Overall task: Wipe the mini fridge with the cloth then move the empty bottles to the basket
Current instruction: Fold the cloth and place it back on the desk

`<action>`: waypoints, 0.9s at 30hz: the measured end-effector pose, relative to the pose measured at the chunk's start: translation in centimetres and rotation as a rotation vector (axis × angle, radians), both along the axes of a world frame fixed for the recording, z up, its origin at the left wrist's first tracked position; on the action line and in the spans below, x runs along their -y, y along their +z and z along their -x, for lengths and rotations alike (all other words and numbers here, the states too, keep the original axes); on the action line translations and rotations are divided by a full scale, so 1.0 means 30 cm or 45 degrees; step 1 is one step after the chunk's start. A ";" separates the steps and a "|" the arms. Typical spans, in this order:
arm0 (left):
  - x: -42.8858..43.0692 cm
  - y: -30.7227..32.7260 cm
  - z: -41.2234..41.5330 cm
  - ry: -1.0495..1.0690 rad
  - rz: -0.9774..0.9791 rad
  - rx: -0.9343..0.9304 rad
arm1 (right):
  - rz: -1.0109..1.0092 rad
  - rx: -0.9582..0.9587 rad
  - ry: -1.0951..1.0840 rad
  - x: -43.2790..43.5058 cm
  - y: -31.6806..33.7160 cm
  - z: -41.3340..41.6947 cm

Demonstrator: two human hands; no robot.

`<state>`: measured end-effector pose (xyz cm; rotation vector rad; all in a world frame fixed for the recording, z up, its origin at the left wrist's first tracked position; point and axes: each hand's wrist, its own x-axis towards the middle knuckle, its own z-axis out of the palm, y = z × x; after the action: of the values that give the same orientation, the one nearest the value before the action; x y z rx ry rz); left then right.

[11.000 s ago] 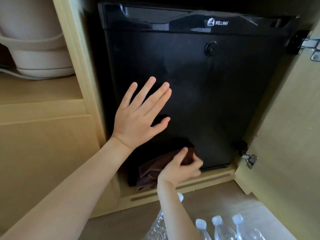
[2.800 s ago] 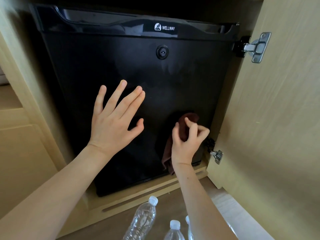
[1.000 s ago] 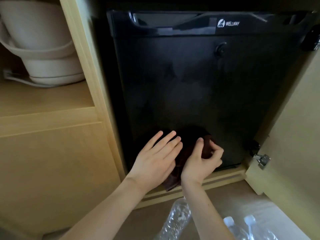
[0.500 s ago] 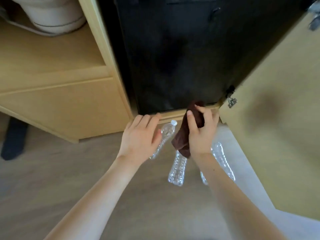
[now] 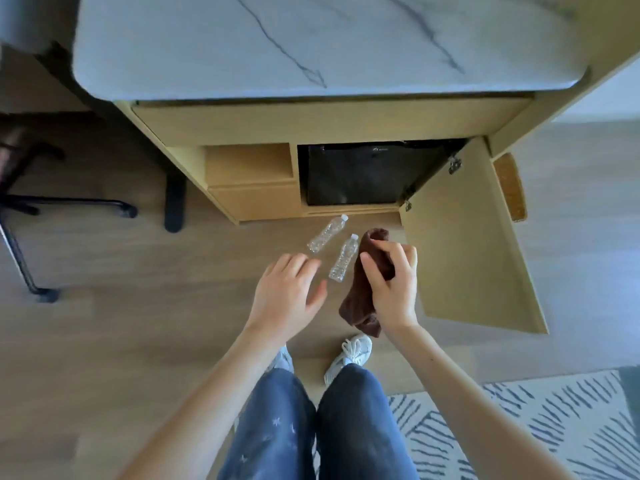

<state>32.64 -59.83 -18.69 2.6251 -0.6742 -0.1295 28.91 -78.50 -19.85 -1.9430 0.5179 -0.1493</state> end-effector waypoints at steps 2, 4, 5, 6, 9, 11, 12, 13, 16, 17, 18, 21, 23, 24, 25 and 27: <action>-0.029 0.172 0.025 0.000 0.018 0.070 | 0.006 0.037 0.042 -0.018 0.165 0.038; -0.059 0.319 0.047 -0.010 0.042 0.125 | 0.013 0.091 0.096 -0.035 0.303 0.069; -0.074 0.383 0.050 -0.023 0.061 0.175 | 0.031 0.147 0.119 -0.042 0.370 0.072; -0.087 0.444 0.047 -0.036 0.064 0.227 | 0.050 0.197 0.137 -0.045 0.429 0.071; -0.123 0.591 0.017 -0.004 0.035 0.342 | 0.056 0.284 0.179 -0.048 0.567 0.059; -0.148 0.669 -0.008 0.126 0.035 0.392 | 0.035 0.317 0.221 -0.046 0.640 0.046; -0.160 0.702 -0.021 0.184 0.041 0.406 | 0.016 0.328 0.236 -0.045 0.667 0.038; -0.168 0.728 -0.031 0.230 0.051 0.426 | 0.009 0.347 0.254 -0.041 0.688 0.029; -0.191 0.771 -0.028 0.286 0.065 0.469 | 0.007 0.399 0.296 -0.034 0.727 0.006; -0.198 0.774 -0.016 0.301 0.069 0.469 | -0.011 0.404 0.307 -0.035 0.734 0.000; -0.204 0.773 -0.001 0.323 0.070 0.470 | -0.022 0.407 0.322 -0.036 0.740 -0.004; -0.225 0.760 0.052 0.397 0.064 0.451 | -0.027 0.425 0.389 -0.055 0.755 -0.008; -0.241 0.752 0.087 0.440 0.049 0.444 | -0.016 0.446 0.423 -0.072 0.756 -0.012; -0.250 0.748 0.104 0.469 0.036 0.445 | -0.018 0.443 0.443 -0.083 0.754 -0.016; -0.261 0.745 0.121 0.502 0.027 0.446 | -0.025 0.434 0.469 -0.096 0.751 -0.019; -0.287 0.738 0.159 0.585 0.016 0.444 | -0.040 0.405 0.548 -0.131 0.739 -0.026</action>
<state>27.86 -51.22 3.45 2.7380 -0.1570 0.4733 29.69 -74.57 2.33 -1.9073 -0.1099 -0.1680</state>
